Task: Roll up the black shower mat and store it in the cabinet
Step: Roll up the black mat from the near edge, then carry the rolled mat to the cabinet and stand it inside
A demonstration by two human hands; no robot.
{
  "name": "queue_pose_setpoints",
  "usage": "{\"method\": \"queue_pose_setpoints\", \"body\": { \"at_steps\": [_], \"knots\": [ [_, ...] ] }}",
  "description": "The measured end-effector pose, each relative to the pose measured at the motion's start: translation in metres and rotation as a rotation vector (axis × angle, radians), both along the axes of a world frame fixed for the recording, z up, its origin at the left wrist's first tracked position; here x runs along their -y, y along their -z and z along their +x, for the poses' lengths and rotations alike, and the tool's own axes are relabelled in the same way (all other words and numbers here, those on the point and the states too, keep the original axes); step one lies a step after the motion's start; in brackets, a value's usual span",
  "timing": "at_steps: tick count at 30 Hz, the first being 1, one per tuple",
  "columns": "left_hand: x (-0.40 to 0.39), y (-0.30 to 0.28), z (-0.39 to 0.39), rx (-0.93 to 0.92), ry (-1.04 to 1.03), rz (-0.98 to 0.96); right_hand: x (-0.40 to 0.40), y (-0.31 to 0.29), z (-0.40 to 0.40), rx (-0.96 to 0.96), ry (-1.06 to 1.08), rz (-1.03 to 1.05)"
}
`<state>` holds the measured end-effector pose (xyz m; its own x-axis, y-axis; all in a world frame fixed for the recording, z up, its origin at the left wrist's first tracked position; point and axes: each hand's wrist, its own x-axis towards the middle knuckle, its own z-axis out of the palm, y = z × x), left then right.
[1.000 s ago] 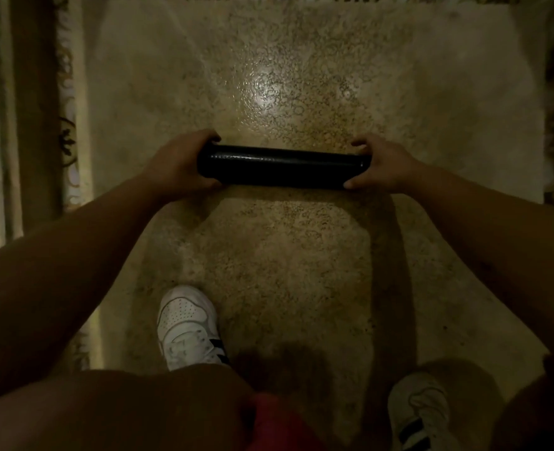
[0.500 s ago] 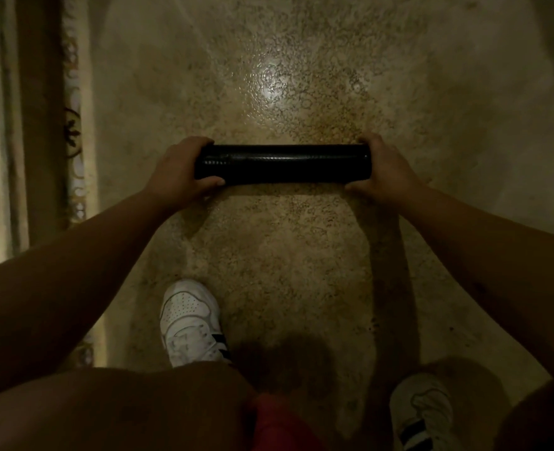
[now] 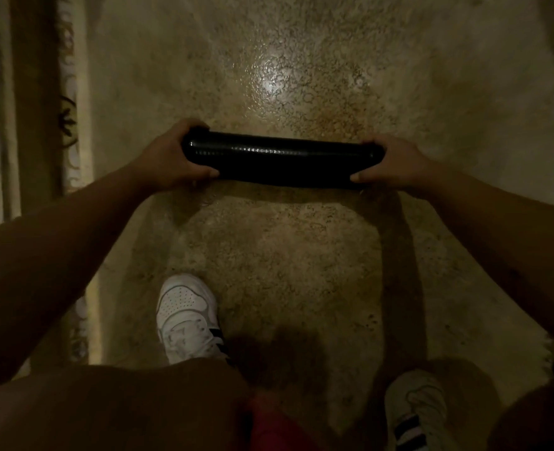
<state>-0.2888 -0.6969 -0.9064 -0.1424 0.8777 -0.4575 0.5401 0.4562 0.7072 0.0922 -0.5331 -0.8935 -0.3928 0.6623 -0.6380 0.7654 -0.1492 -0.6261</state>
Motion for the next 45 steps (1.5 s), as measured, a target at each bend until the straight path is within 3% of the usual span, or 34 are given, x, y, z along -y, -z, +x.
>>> {"method": "queue_pose_setpoints", "body": {
  "at_steps": [3,7,17,23,31,39,45],
  "knots": [
    [0.004,-0.009,-0.006,0.200,-0.097,-0.016,0.007,0.000,0.003,-0.180,0.157,-0.179],
    [0.015,-0.012,-0.003,0.332,-0.220,-0.023,0.009,0.002,-0.012,-0.380,0.340,-0.235],
    [0.035,-0.022,0.000,0.452,-0.357,-0.160,0.007,-0.033,-0.033,-0.322,0.119,-0.142],
    [0.034,-0.063,-0.001,0.487,-0.358,-0.171,-0.008,-0.073,-0.030,-0.252,0.053,-0.147],
    [0.018,-0.234,-0.013,0.693,-0.406,-0.176,-0.004,-0.221,-0.017,-0.353,0.240,-0.268],
    [0.030,-0.452,0.009,0.639,-0.607,-0.063,0.020,-0.424,-0.010,-0.417,0.382,-0.352],
    [0.046,-0.600,0.004,0.675,-0.666,-0.096,0.026,-0.584,-0.026,-0.451,0.440,-0.329]
  ]
}}
